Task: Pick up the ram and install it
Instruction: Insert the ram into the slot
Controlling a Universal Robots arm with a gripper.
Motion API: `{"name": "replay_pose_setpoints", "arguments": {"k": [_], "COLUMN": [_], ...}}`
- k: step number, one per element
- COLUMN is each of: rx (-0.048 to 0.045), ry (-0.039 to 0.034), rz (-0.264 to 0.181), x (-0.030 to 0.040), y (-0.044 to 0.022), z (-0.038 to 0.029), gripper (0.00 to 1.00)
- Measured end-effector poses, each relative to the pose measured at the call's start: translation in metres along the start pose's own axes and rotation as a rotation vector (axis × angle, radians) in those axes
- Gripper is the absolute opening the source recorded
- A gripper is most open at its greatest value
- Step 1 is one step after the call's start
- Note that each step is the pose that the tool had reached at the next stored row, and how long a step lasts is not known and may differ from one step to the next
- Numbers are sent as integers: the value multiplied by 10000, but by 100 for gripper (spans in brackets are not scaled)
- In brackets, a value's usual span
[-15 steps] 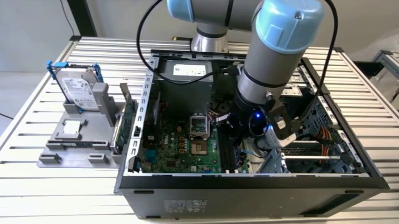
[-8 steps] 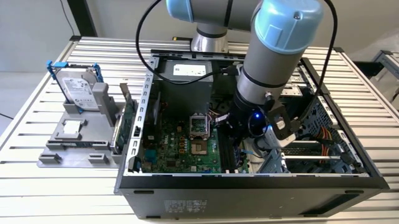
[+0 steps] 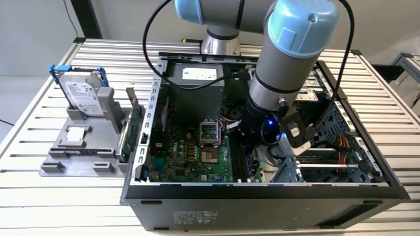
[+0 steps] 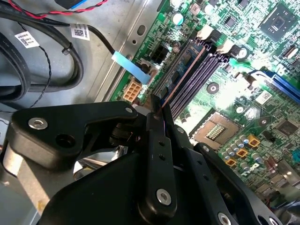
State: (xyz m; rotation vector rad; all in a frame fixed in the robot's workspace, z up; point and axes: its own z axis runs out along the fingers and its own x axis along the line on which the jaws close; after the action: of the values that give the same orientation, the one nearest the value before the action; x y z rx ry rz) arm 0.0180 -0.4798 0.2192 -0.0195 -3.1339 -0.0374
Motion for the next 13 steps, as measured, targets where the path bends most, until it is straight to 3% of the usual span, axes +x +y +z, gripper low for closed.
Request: {"name": "replay_pose_setpoints", "arguments": {"k": [13], "rx": [-8], "ry": [36], "rz": [0], "x": [-1], "y": [0], "z": [17], "gripper": [0]}}
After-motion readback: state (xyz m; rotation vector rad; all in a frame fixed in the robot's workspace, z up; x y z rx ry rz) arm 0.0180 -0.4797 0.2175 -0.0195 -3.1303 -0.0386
